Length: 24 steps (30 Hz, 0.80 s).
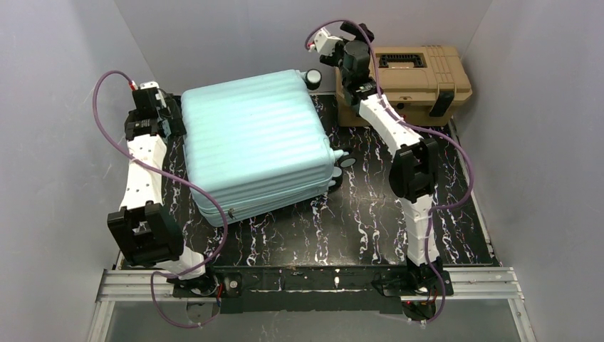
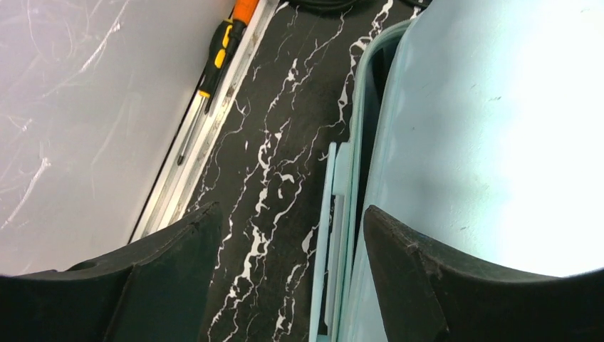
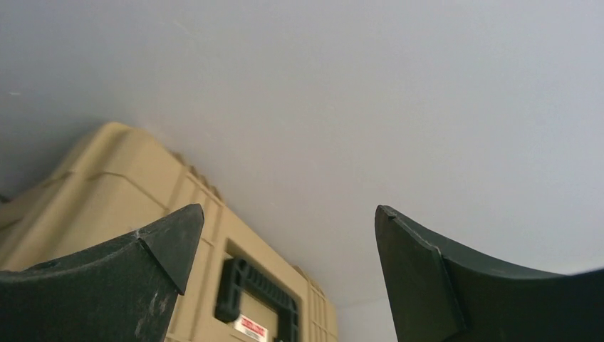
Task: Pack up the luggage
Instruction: Zip the luggage at the center of the board.
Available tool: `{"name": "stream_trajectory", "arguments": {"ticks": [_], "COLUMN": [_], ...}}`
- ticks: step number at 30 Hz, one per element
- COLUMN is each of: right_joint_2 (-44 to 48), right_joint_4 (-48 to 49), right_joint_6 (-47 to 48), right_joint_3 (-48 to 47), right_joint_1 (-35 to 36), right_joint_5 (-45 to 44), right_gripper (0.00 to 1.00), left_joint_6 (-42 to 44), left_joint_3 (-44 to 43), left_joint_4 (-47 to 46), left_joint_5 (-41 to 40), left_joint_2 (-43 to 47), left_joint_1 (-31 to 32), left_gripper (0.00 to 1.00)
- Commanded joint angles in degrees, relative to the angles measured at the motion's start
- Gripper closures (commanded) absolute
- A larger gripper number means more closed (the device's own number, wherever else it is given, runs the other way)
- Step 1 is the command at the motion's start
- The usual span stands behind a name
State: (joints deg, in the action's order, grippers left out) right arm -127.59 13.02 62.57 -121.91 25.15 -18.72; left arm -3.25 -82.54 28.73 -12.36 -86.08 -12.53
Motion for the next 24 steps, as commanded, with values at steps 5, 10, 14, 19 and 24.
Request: {"name": "stream_trajectory", "arguments": {"ticks": [5, 10, 14, 19, 24], "right_joint_2": [9.7, 37.7, 60.4, 65.9, 64.2], "right_joint_4": [-27.9, -38.5, -37.2, -48.8, -38.4], "right_joint_6": [-21.2, -37.0, -30.4, -24.7, -33.4], "right_joint_3": [-6.7, 22.2, 48.8, 58.2, 65.7], "right_joint_1": [-4.3, -10.8, -10.8, -10.7, -7.0], "right_joint_5": [-1.7, 29.6, 43.0, 57.1, 59.7], "right_gripper": [0.08, 0.13, 0.17, 0.46, 0.71], "left_joint_6": [-1.7, 0.9, 1.9, 3.8, 6.4], "left_joint_3": [1.4, -0.8, -3.0, -4.6, -4.9], "left_joint_4": [1.7, 0.4, 0.4, 0.4, 0.7], "left_joint_5": [5.5, 10.5, 14.7, 18.6, 18.0], "left_joint_2": [6.3, 9.0, 9.4, 9.3, 8.9], "left_joint_1": [0.1, 0.3, 0.9, 3.5, 8.0], "left_gripper": [0.30, 0.31, 0.31, 0.32, 0.32]}}
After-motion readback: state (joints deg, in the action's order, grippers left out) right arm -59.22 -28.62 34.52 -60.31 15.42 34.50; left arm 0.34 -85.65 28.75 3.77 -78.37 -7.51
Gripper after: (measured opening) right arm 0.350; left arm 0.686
